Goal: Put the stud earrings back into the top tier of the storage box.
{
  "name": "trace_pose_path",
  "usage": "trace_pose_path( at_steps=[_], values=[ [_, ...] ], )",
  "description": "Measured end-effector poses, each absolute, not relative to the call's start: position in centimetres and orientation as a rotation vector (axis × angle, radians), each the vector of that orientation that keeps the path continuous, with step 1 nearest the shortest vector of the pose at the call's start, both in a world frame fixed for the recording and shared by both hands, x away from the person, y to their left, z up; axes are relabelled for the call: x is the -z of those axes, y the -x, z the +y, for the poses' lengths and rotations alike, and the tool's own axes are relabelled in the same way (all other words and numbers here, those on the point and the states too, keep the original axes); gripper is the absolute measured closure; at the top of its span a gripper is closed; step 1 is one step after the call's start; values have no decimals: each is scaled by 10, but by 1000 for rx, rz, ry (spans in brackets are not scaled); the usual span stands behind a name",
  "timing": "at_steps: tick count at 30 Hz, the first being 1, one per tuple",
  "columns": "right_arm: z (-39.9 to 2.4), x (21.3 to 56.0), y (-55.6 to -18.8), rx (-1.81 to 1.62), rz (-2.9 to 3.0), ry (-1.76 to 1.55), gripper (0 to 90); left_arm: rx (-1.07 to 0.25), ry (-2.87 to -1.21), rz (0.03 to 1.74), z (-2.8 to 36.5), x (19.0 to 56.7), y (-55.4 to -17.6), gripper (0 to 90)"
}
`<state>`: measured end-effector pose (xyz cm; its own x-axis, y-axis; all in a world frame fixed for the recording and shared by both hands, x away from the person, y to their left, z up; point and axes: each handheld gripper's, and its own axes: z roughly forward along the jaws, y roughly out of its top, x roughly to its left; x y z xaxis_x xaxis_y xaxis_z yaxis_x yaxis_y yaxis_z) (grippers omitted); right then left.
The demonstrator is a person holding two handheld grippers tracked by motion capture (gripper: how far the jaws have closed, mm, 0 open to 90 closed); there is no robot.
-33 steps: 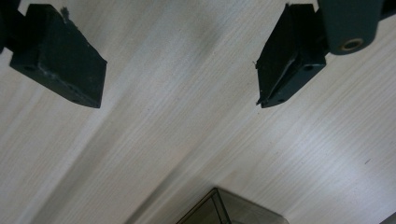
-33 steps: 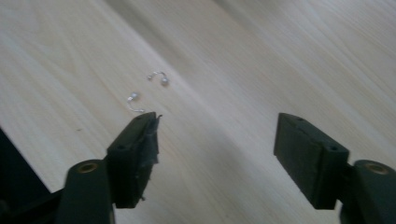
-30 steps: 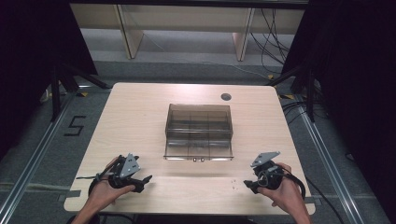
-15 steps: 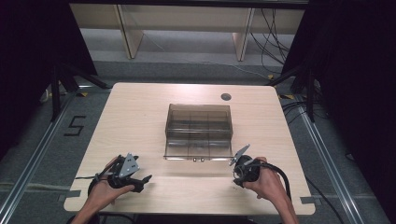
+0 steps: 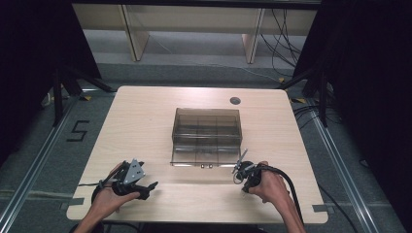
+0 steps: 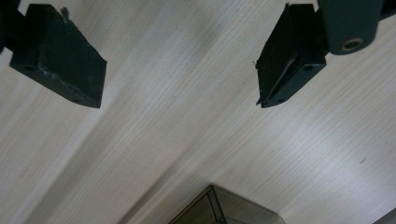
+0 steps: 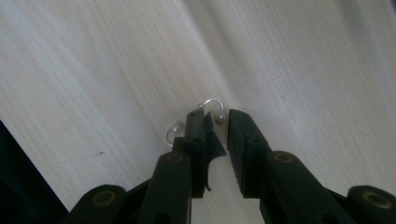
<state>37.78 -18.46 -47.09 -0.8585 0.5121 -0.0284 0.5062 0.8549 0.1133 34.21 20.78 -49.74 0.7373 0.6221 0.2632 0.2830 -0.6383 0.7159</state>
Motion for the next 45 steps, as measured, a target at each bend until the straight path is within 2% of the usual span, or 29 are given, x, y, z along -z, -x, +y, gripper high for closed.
trace_pose_path(
  at_steps=[19,30,45],
  values=[
    [-182,474,-387,-71,3011,-882,853,-638,-2276,679,207,498,-342,153],
    [-177,473,-388,-42,3055,-854,860,-639,-2268,683,206,499,-342,154],
    [-190,432,-372,-228,3055,-773,860,-640,-2273,683,205,499,-342,154]
  ],
)
